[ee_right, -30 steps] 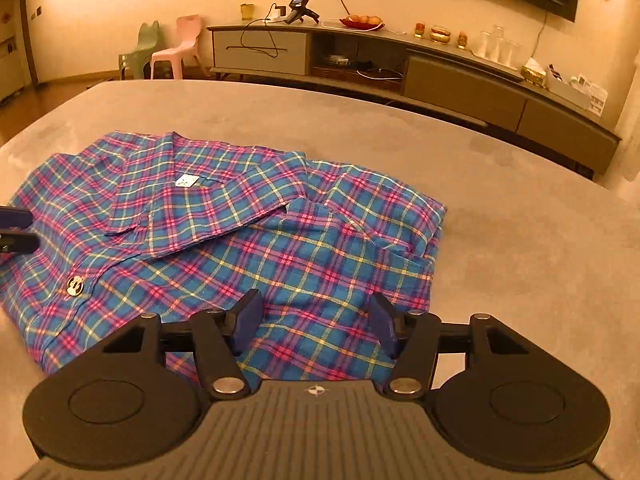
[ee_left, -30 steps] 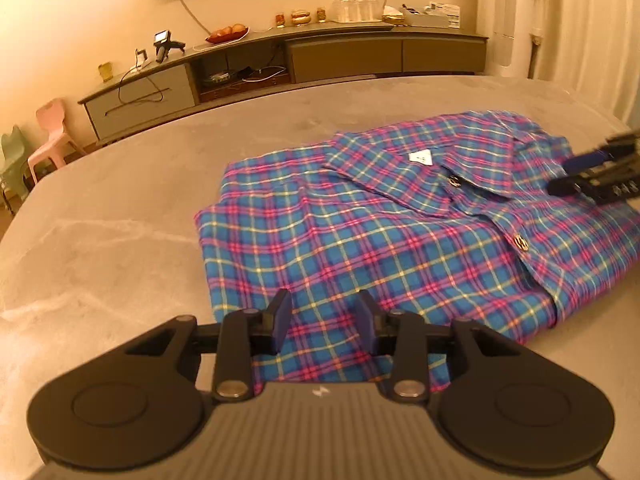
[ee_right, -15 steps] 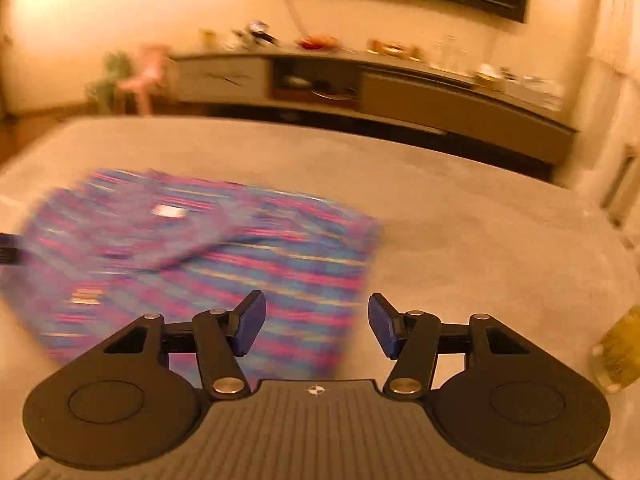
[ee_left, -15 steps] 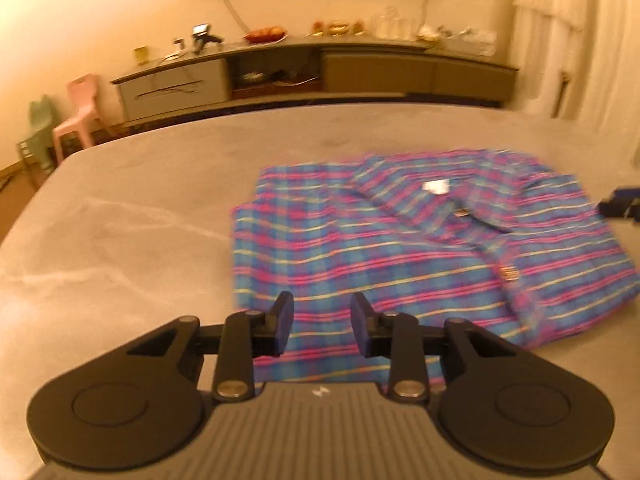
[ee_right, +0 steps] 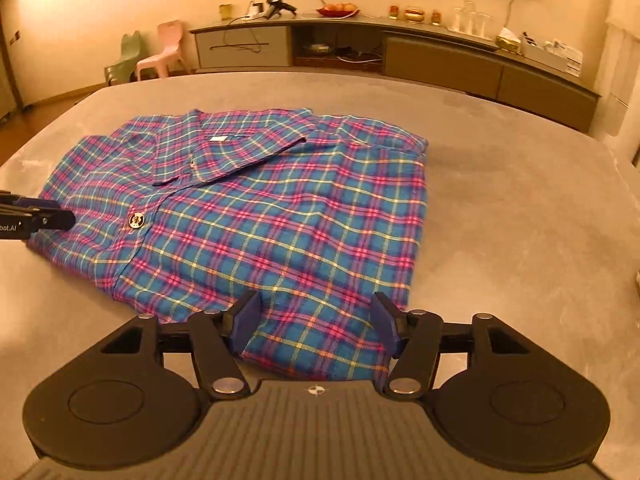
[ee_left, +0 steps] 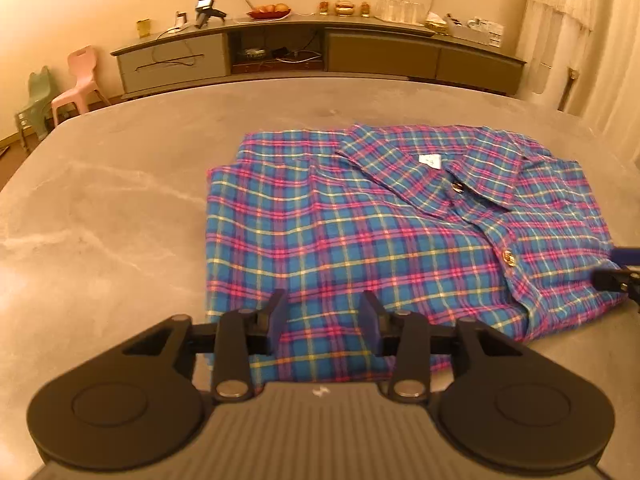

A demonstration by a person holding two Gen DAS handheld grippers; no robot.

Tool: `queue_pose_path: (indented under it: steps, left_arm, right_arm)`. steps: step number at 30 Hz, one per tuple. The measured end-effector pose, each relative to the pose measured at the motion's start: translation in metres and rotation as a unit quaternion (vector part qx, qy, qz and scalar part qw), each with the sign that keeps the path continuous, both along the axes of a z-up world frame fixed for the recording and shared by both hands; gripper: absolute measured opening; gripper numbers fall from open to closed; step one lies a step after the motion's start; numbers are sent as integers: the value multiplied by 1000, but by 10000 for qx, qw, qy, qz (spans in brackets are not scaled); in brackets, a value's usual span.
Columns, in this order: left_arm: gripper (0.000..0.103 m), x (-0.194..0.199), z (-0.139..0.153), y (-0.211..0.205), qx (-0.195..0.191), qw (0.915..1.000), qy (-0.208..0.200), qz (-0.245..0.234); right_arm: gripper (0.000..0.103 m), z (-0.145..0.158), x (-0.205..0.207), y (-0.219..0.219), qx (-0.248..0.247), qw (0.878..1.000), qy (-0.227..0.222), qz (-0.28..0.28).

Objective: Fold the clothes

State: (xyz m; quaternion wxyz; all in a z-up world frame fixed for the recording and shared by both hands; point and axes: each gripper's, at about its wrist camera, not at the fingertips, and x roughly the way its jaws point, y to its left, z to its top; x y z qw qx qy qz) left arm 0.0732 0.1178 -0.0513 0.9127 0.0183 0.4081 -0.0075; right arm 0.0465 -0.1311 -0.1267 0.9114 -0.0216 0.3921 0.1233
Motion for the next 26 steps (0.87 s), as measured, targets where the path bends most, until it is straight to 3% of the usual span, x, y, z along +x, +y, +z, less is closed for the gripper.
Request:
queue_pose_path:
  steps: [3,4,5,7,8,14,17,26]
  left_arm:
    - [53,-16,14,-2,78,9996,-239,95]
    - [67,-25,21,-4,32,9993,-364,56]
    - [83,-33,27,-7,-19,9989,-476,6]
    - [100,-43,35,-20,-145,9982,-563,-156]
    - [103,-49,39,-26,-210,9978,-586,-242]
    - [103,-64,46,-56,-1171,9908,-358,-580]
    - [103,-66,42,-68,-1409,9871,-248,-713]
    - [103,-77,35,-95,-1215,9883,-338,-857]
  right_arm:
    - [64,13,-15,-11,227,9986,-163,-459]
    - [67,22,-23,-16,330,9974,-301,-573]
    - [78,30,-32,-20,433,9957,-441,-683]
    - [90,36,-45,-23,423,9938,-633,-812]
    - [90,34,-47,-21,352,9939,-629,-830]
    - [90,25,-42,-1,43,9963,-486,-704]
    - [91,27,-41,4,29,9965,-515,-662]
    - [91,31,-35,6,47,9959,-576,-701]
